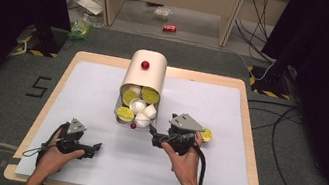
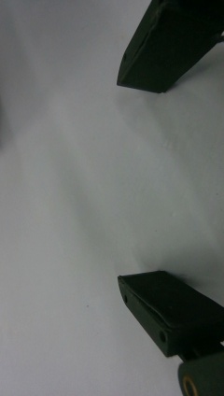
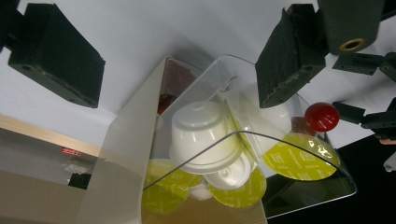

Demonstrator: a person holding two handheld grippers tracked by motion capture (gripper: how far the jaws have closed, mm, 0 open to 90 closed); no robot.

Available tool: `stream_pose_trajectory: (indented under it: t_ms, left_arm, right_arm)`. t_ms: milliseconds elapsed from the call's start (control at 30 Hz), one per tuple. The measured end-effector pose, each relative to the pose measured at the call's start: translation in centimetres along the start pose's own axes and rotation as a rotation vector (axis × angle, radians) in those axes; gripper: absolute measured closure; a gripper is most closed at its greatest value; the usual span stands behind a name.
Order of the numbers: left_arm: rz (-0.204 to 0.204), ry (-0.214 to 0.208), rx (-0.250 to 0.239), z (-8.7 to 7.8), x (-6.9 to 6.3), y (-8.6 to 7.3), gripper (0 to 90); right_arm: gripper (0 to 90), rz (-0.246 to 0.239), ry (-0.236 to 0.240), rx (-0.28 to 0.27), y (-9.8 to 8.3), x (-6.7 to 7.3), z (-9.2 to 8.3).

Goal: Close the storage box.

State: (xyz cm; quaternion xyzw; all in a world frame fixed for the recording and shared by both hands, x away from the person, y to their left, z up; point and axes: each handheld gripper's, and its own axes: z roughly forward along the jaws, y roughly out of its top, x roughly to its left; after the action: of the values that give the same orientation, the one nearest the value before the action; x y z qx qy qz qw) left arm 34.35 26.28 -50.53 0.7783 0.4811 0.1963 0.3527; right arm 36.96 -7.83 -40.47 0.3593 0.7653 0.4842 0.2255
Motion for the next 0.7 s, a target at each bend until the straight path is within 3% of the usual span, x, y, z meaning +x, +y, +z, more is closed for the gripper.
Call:
stream_pose_trajectory:
  t_ms: [700]
  left_arm:
    - [0.000,0.000,0.000,0.00,-0.01,0.00,4.8]
  right_arm:
    - [15.0,-0.004,-0.004,0.002,0.35,-0.40,1.06]
